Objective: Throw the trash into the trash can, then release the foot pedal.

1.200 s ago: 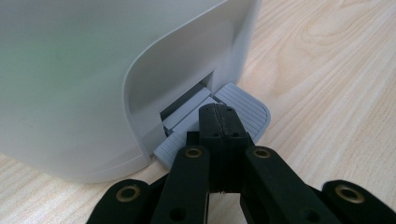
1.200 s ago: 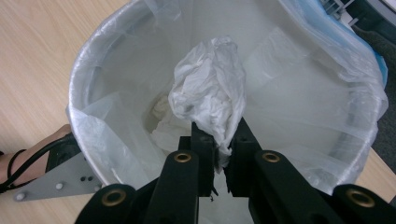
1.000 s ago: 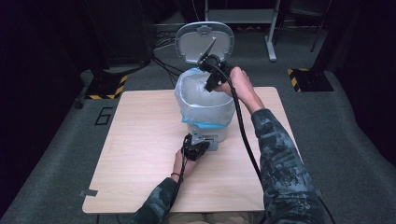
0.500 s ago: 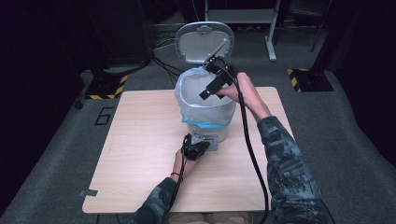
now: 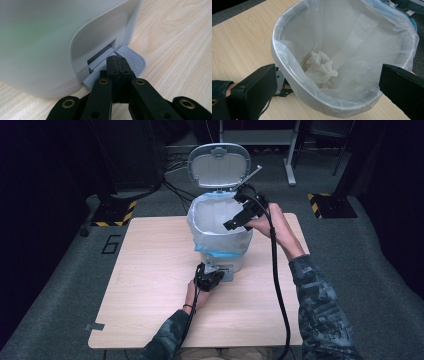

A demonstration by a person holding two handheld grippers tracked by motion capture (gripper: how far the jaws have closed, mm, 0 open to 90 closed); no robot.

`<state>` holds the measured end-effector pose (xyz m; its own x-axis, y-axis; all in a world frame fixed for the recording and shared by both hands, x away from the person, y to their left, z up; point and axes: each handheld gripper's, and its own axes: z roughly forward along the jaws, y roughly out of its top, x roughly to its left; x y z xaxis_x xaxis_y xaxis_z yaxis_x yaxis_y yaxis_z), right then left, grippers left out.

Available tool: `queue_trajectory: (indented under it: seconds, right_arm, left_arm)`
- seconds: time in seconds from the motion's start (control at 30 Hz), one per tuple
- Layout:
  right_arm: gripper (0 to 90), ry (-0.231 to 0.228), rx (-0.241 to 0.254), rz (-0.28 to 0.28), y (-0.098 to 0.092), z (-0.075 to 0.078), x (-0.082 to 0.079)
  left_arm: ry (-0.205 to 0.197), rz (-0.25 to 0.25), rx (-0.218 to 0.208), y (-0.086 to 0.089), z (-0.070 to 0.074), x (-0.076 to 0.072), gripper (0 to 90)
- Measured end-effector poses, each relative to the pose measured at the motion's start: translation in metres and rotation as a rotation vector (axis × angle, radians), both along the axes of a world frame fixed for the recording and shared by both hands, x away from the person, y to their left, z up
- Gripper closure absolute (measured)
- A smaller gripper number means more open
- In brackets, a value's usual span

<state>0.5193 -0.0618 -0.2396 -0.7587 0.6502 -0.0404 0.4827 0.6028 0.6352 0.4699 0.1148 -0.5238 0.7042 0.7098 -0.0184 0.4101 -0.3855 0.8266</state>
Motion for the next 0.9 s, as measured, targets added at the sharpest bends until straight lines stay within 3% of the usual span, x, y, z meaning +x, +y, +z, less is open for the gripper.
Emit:
queue_trajectory:
  seconds: [0.13,0.2,0.27,0.3,0.37,0.43,0.47,0.5,0.57,0.63,0.7,0.73,0.77,0.83,0.87,0.9]
  right_arm:
    - [1.0,-0.017,0.018,0.0,-0.011,-0.004,-0.005]
    - [0.8,-0.033,0.03,-0.004,-0.021,-0.007,-0.01]
    - [0.8,-0.036,0.036,-0.008,-0.024,-0.008,-0.012]
    - [0.8,-0.044,0.037,-0.012,-0.027,-0.009,-0.015]
    - [0.6,-0.063,0.051,-0.021,-0.035,-0.011,-0.023]
    - [0.7,-0.096,0.059,-0.031,-0.045,-0.013,-0.036]
    - [0.7,-0.096,0.059,-0.031,-0.045,-0.013,-0.036]
    - [0.8,-0.123,0.073,-0.037,-0.054,-0.018,-0.048]
    - [0.8,-0.136,0.084,-0.052,-0.061,-0.023,-0.057]
    - [0.8,-0.148,0.092,-0.073,-0.07,-0.032,-0.067]
    - [0.7,-0.165,0.087,-0.066,-0.076,-0.038,-0.07]
    - [0.6,-0.171,0.082,-0.097,-0.084,-0.053,-0.08]
    - [0.6,-0.171,0.082,-0.097,-0.084,-0.053,-0.08]
    - [0.6,-0.173,0.082,-0.126,-0.097,-0.074,-0.091]
    - [0.6,-0.177,0.083,-0.132,-0.1,-0.08,-0.093]
    - [0.6,-0.177,0.083,-0.132,-0.1,-0.08,-0.093]
  left_arm:
    - [-0.001,-0.001,0.003,0.0,0.0,0.0,90.0]
    - [0.001,0.012,-0.017,0.001,0.0,0.001,88.6]
    - [-0.001,0.003,0.001,0.005,0.002,0.003,71.5]
    - [0.042,0.032,-0.025,0.005,0.003,0.001,71.5]
    - [0.073,0.009,-0.014,0.009,0.009,-0.003,47.6]
    - [0.079,0.002,-0.015,0.019,0.016,-0.013,34.0]
    - [0.079,0.002,-0.015,0.019,0.016,-0.013,32.5]
    - [0.088,0.007,-0.013,0.027,0.02,-0.02,29.3]
    - [0.082,0.01,-0.005,0.032,0.022,-0.024,25.8]
    - [0.077,0.03,0.007,0.048,0.027,-0.034,22.7]
    - [0.078,0.04,0.0,0.053,0.028,-0.037,21.0]
    - [0.07,0.067,0.01,0.066,0.031,-0.044,20.6]
    - [0.07,0.067,0.01,0.066,0.031,-0.044,20.1]
    - [0.062,0.088,0.01,0.078,0.033,-0.049,19.6]
    - [0.055,0.115,0.014,0.089,0.035,-0.053,19.1]
    - [0.055,0.115,0.014,0.089,0.035,-0.053,18.4]
